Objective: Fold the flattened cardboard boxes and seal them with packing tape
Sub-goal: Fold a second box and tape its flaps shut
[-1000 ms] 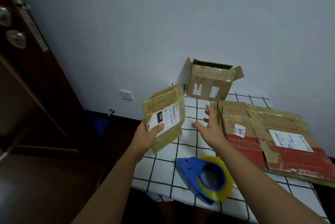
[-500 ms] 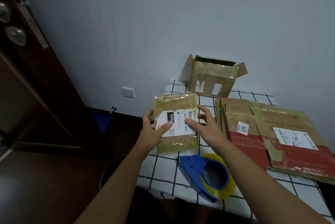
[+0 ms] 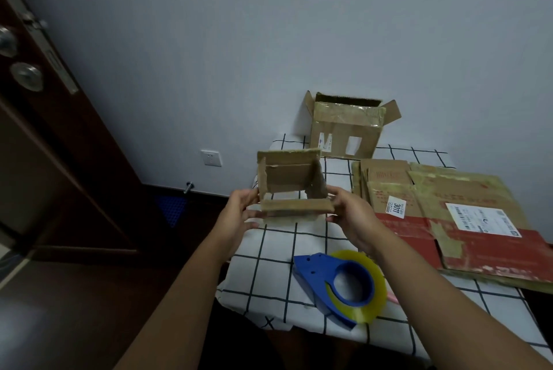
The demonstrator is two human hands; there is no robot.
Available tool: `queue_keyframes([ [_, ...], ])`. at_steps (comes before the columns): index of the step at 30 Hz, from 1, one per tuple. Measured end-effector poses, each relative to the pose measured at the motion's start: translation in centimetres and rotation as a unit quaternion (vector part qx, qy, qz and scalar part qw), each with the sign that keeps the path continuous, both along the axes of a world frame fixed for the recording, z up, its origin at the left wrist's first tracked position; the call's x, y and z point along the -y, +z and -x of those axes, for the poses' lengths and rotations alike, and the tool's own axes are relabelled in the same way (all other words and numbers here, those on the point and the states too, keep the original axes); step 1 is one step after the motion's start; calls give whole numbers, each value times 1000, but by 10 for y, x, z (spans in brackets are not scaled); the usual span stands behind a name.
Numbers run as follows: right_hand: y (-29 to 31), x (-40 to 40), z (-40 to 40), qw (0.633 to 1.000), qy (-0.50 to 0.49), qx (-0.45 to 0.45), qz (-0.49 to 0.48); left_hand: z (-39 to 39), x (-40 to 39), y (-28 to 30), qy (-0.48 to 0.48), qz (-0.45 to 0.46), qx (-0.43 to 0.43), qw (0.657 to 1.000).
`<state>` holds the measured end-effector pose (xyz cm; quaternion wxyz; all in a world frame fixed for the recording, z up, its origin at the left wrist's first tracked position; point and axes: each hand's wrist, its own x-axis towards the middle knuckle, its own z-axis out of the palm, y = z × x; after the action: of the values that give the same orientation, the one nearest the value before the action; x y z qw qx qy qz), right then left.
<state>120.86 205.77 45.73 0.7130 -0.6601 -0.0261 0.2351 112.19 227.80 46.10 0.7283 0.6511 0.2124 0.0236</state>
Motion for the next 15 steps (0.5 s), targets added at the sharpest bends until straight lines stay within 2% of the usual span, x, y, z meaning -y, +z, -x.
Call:
queue_keyframes([
  [3, 3, 1, -2, 996, 30, 58, 65, -3, 2, 2, 10, -71, -5, 997],
  [6, 6, -2, -4, 991, 37, 77, 99, -7, 5, -8, 7, -119, -22, 993],
  [12, -14, -10, -2, 990, 32, 53, 130, -7, 13, -30, 16, -45, -24, 999],
  [15, -27, -6, -2, 975, 68, 87, 192, -9, 12, -36, -9, -94, -27, 995],
])
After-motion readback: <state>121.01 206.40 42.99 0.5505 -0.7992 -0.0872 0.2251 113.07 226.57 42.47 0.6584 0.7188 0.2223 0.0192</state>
